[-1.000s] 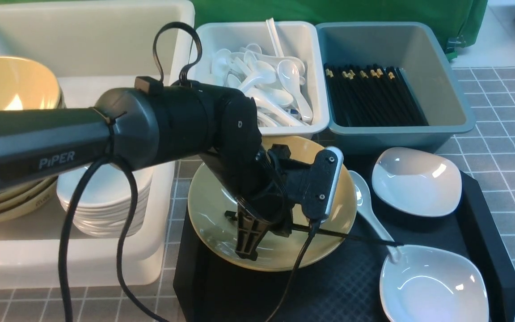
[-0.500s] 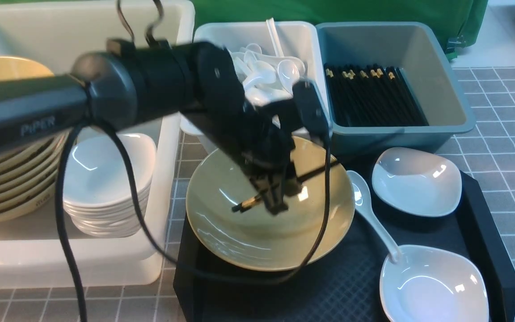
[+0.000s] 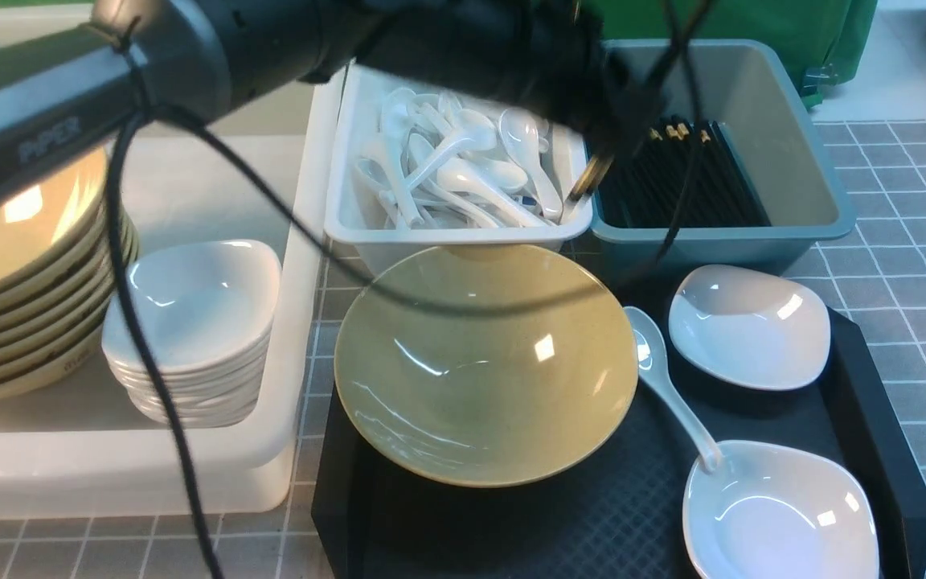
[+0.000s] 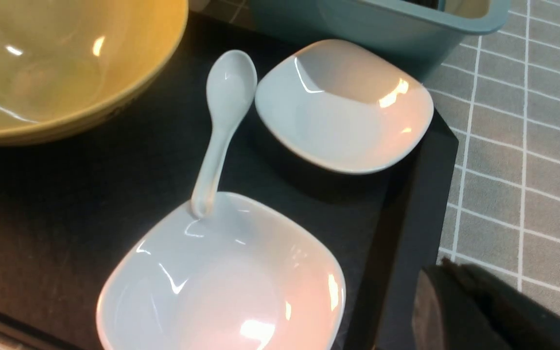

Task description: On grey table put chopsticks spoon bowls plates into blue grey white boxes.

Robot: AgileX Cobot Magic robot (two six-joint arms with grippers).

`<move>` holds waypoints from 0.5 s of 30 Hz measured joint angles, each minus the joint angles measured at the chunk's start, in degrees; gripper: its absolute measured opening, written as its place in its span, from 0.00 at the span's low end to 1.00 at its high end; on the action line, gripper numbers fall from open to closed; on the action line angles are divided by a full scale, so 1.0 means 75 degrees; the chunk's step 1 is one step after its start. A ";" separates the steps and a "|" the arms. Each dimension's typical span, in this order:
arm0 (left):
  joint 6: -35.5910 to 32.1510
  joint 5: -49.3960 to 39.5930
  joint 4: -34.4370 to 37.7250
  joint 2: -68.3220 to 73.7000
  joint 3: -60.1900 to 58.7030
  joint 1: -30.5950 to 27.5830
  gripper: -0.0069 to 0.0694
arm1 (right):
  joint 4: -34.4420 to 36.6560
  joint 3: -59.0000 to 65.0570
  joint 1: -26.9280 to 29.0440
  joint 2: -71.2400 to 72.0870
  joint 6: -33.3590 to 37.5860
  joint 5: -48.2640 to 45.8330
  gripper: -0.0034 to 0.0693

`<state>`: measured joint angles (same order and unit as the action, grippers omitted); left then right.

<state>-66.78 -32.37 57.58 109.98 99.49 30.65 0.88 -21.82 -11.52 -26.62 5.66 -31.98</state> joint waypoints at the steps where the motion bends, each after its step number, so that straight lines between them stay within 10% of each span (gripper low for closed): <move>1: -0.0286 0.0304 0.0627 0.0186 0.0224 0.0000 0.11 | 0.0000 0.0000 0.0000 0.0000 0.0000 0.0000 0.10; 7: -0.1928 0.1370 0.4061 0.1721 0.1288 0.0000 0.11 | 0.0000 0.0000 0.0000 0.0000 0.0000 0.0000 0.10; 15: -0.2854 0.2549 0.5098 0.3032 0.1643 -0.0041 0.34 | 0.0000 0.0000 0.0000 0.0000 -0.0007 0.0005 0.10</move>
<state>-88.18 -13.25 95.82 132.73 111.81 30.35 0.88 -21.82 -11.52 -26.62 5.61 -31.94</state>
